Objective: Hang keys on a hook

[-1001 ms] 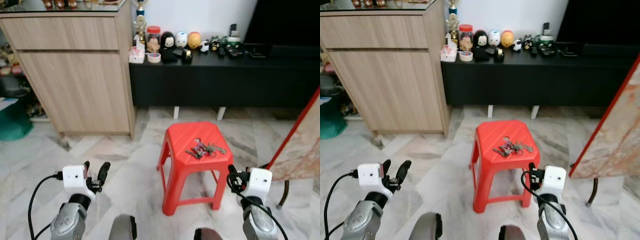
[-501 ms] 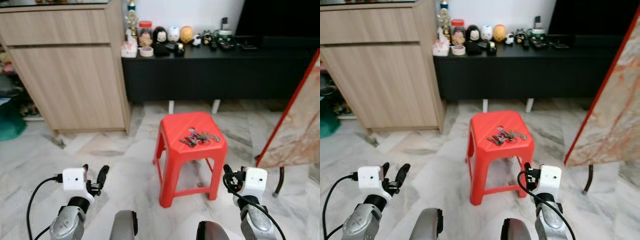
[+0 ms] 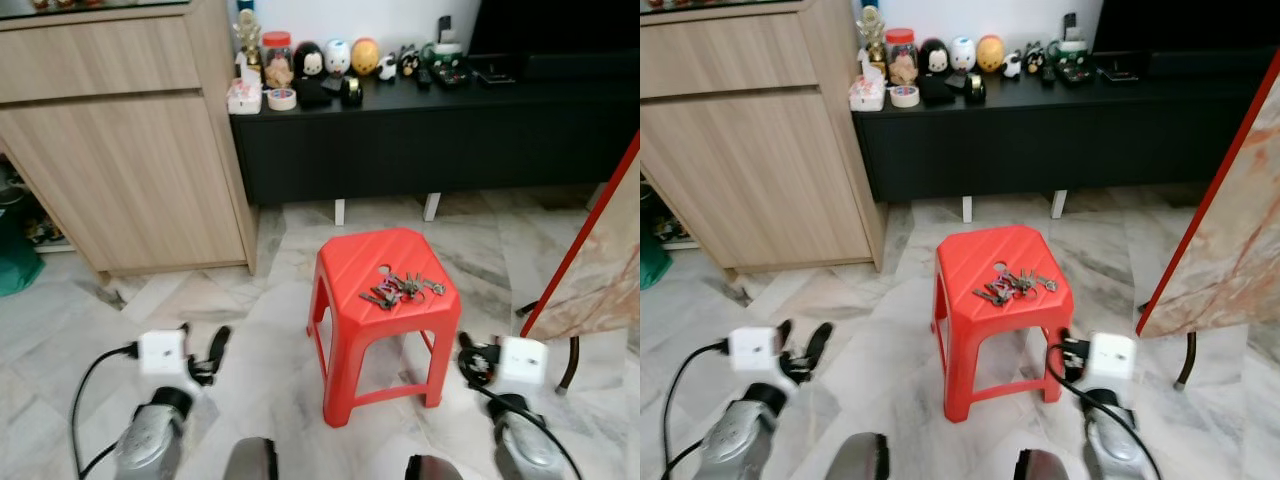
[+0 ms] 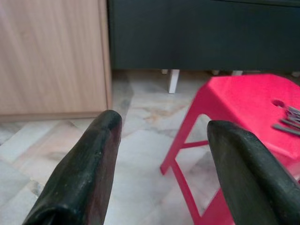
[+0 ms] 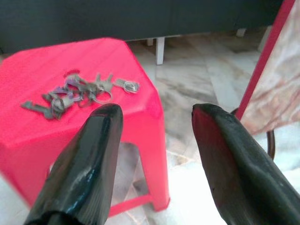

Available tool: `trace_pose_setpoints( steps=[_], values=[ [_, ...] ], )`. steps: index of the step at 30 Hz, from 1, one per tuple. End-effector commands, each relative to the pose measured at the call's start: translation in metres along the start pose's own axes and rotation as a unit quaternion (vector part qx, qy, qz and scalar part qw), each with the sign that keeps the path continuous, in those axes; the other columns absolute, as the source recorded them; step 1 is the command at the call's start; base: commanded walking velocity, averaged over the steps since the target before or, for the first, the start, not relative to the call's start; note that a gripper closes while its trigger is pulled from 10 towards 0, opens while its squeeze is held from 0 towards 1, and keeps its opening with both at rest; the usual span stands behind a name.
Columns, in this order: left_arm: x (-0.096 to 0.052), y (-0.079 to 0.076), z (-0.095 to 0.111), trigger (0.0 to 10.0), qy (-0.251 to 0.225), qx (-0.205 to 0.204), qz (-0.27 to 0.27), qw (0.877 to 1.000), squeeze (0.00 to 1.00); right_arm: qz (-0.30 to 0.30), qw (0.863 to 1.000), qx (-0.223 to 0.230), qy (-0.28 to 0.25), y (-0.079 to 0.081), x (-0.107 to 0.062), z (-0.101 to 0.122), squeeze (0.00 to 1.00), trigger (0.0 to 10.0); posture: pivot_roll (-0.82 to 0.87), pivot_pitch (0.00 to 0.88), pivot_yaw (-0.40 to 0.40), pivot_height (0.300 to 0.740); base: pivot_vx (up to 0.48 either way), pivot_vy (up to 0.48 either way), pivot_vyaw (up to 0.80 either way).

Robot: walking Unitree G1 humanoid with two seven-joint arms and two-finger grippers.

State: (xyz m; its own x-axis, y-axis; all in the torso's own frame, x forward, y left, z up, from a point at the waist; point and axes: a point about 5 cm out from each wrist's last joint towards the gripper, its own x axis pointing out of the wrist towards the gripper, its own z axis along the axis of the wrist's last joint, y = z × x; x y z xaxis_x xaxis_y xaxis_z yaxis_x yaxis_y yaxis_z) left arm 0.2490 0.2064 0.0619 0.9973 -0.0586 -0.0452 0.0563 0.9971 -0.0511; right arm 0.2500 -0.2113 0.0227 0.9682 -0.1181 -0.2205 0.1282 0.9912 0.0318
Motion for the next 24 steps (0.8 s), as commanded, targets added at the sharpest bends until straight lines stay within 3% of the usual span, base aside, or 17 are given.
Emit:
trace_pose_setpoints(
  steps=[1, 7, 13, 24],
  values=[
    [-0.0041, 0.0078, -0.0016, 10.0, 0.007, 0.007, 0.012, 1.000, 0.00, 0.013, 1.000, 0.011, 0.003, 0.0106, 0.0019, -0.0004, 0.00, 10.0, 0.08, 0.000, -0.031, 0.585, 0.315, 0.000, 0.00],
    [-0.0044, 0.0082, -0.0015, 10.0, 0.007, 0.007, 0.013, 1.000, 0.00, 0.023, 1.000, 0.006, 0.003, 0.0121, 0.0027, 0.0002, 0.00, 10.0, 0.08, 0.000, -0.033, 0.585, 0.319, 0.000, 0.07],
    [-0.0043, 0.0085, -0.0013, 10.0, 0.006, 0.007, 0.015, 1.000, 0.00, 0.026, 1.000, 0.008, 0.006, 0.0135, 0.0031, 0.0003, 0.00, 10.0, 0.08, 0.000, -0.033, 0.585, 0.322, 0.000, 0.74],
    [-0.0048, 0.0088, -0.0014, 10.0, 0.006, 0.007, 0.014, 1.000, 0.00, 0.020, 1.000, 0.013, 0.010, 0.0108, 0.0037, -0.0010, 0.00, 10.0, 0.09, 0.000, -0.033, 0.585, 0.325, 0.000, 0.00]
  ],
)
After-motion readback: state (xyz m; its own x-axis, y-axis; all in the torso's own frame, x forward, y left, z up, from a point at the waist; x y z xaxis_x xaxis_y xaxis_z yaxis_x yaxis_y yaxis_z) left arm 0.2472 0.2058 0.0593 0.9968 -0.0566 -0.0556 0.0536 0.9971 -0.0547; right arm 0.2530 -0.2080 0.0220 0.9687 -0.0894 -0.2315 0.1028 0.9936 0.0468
